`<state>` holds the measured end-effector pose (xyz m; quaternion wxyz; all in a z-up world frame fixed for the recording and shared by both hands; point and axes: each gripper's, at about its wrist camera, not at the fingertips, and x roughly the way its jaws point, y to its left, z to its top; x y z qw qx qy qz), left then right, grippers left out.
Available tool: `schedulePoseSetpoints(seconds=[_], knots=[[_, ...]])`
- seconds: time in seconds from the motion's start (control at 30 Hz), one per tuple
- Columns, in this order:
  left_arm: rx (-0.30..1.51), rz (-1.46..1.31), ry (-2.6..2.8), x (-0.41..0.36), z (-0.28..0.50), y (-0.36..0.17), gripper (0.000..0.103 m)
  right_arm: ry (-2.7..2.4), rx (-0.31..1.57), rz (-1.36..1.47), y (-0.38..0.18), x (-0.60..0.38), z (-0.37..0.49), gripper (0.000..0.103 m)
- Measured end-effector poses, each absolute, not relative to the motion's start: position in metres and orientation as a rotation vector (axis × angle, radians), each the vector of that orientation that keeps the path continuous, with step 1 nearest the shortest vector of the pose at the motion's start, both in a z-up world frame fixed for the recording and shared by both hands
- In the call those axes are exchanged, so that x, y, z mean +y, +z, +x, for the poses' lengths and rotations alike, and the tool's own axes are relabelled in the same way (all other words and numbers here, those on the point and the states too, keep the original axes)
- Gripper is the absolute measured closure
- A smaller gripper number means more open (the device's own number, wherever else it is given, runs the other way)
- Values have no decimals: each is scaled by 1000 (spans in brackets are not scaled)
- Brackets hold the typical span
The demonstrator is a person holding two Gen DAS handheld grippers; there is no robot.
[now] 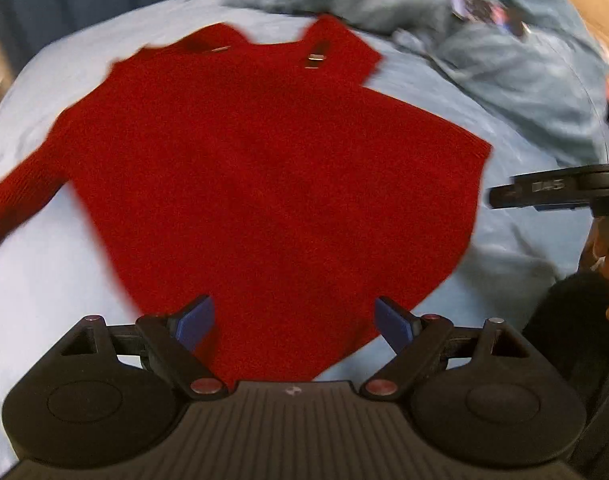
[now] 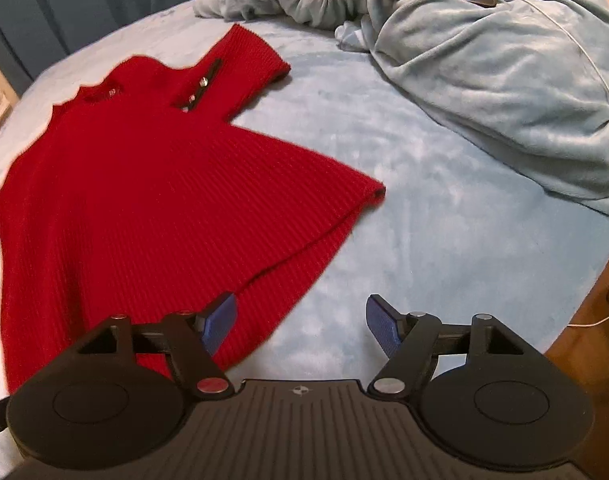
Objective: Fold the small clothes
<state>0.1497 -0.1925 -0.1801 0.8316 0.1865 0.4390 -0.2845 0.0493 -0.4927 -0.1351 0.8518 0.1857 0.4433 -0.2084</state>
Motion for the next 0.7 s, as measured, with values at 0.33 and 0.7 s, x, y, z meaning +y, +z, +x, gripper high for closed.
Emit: schedulePoseSetpoints(seconds=[0.33,0.7], knots=[[1009,727,-380,-244,164,-242,13,-579,1061,287,-183,-525,106,28],[1108,362,-265,-162,222,-195,8,-513,844,514,-173,-589,149,26]])
